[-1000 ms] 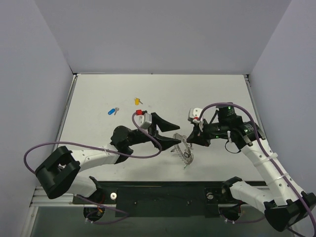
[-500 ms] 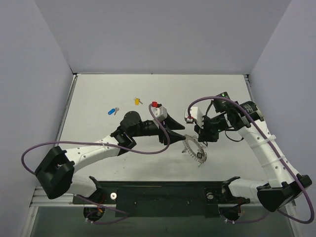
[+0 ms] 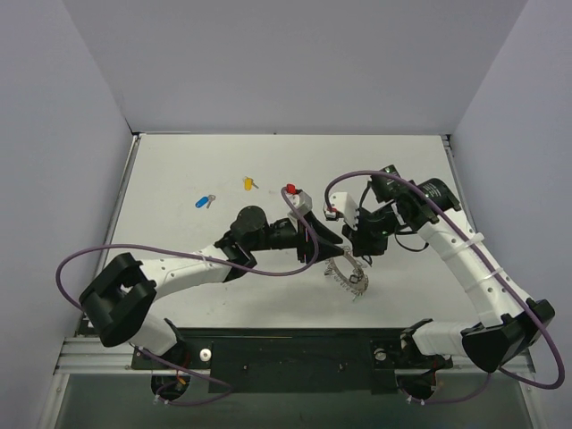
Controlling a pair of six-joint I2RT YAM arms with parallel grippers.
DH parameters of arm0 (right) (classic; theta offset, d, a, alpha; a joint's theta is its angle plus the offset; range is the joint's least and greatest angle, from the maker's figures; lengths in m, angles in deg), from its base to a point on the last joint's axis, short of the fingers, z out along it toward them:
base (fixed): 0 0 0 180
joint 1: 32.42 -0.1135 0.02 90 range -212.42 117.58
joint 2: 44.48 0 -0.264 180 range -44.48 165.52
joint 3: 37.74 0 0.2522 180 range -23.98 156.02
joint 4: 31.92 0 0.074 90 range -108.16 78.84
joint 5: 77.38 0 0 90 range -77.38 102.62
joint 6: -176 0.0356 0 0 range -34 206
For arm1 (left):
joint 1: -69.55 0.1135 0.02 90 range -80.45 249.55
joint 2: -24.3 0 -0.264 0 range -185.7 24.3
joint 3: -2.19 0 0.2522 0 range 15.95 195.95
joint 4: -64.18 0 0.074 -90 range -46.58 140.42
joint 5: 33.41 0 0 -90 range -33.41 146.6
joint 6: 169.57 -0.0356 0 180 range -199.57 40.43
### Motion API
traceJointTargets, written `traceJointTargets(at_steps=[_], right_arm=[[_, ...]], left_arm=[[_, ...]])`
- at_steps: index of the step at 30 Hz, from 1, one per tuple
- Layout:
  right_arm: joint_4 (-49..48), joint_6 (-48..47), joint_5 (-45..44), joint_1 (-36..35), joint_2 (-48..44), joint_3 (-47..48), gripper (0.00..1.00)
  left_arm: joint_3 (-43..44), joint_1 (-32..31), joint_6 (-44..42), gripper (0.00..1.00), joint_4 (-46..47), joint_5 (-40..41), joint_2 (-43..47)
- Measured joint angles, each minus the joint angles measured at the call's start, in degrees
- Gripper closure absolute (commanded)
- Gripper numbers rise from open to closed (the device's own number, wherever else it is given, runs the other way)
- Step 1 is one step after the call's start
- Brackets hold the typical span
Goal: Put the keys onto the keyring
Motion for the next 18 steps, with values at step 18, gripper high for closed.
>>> traceJointTargets(at_steps=[18], right_arm=[[-1.66,2.97,0.24,-0.35,0.55,0.00,1.00]], left_arm=[[0.09,-1.88,3.15,0.62,-0.83,3.04,-2.78]])
